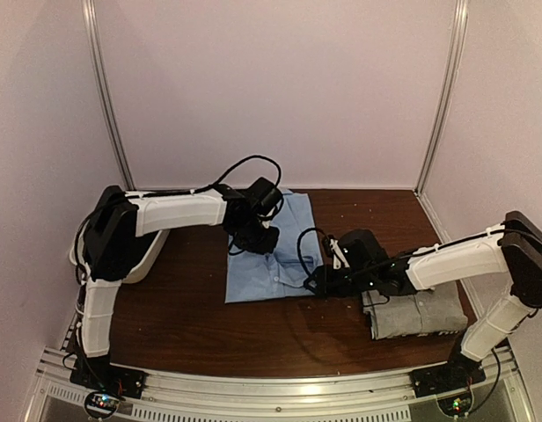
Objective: Fold and stack the long sleeve shirts
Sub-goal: Smooth out the 2/3-rectangle-folded shirt at the center of the board.
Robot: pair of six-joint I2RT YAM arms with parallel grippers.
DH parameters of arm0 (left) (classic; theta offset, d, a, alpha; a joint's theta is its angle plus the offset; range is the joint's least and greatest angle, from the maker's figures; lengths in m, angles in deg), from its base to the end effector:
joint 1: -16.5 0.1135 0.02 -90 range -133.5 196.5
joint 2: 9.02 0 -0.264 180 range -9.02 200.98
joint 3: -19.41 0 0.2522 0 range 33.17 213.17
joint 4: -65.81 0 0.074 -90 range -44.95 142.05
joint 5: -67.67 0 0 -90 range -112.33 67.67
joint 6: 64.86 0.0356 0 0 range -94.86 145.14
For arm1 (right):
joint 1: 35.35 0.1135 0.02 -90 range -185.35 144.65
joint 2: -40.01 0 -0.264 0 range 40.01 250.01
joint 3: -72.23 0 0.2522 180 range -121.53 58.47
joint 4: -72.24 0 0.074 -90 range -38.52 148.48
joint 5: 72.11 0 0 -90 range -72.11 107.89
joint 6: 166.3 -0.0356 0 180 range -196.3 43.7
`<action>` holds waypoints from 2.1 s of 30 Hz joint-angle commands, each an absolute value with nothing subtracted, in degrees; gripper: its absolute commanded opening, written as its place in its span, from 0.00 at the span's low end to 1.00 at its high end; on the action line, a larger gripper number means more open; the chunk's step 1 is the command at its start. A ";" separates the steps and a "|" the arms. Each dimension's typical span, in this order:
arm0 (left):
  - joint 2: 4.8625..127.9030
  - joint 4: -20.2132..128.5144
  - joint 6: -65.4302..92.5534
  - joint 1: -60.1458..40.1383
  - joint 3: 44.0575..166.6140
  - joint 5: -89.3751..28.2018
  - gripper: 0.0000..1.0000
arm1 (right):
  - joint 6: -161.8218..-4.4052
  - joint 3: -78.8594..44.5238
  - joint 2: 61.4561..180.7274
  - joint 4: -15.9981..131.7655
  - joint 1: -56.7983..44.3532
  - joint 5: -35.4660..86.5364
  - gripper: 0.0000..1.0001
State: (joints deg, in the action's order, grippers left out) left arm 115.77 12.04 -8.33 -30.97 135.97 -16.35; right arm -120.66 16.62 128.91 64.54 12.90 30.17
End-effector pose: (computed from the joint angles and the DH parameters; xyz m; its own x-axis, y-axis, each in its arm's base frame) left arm 0.3215 -0.3450 0.1976 -0.8838 0.1521 -0.4424 0.2546 0.9497 -0.1822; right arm 0.1993 0.2347 0.1677 -0.8967 0.0213 -0.4421 -0.2923 0.7217 0.6275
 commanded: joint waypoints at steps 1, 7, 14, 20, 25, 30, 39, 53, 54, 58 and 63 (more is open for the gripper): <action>109.03 18.86 -12.99 -31.14 131.01 -13.86 0.00 | -120.66 12.02 132.70 68.72 10.22 31.62 0.39; 104.32 23.69 -14.91 -31.13 124.20 -12.95 0.00 | -119.23 3.57 140.31 68.92 6.33 34.10 0.33; 103.01 25.99 -15.97 -31.11 121.06 -13.64 0.00 | -120.11 -5.34 148.97 69.82 1.48 36.95 0.29; 102.29 27.68 -16.58 -31.14 119.14 -14.82 0.00 | -120.47 -10.08 153.04 70.39 -0.86 38.46 0.40; 101.77 29.23 -16.95 -31.13 117.73 -15.73 0.00 | -121.00 -13.31 154.04 70.45 -1.84 39.88 0.50; 101.20 29.76 -17.42 -31.14 116.80 -14.91 0.00 | -118.52 -14.62 151.27 68.23 -2.00 39.94 0.56; 98.93 33.24 -19.16 -31.14 113.44 -13.60 0.00 | -112.26 -10.26 140.78 62.01 -2.74 35.57 0.64; 97.55 36.74 -19.41 -31.14 111.30 -13.31 0.00 | -111.60 -4.72 142.08 63.55 2.72 40.03 0.32; 97.63 36.80 -19.38 -31.13 111.26 -13.28 0.00 | -111.50 -5.44 143.38 64.01 3.01 40.45 0.32; 97.84 37.46 -19.44 -31.17 111.15 -13.60 0.00 | -111.11 -10.66 150.36 64.29 3.42 42.33 0.32; 98.06 38.65 -18.91 -31.18 110.95 -14.69 0.00 | -110.92 -17.27 157.49 63.37 3.43 43.56 0.37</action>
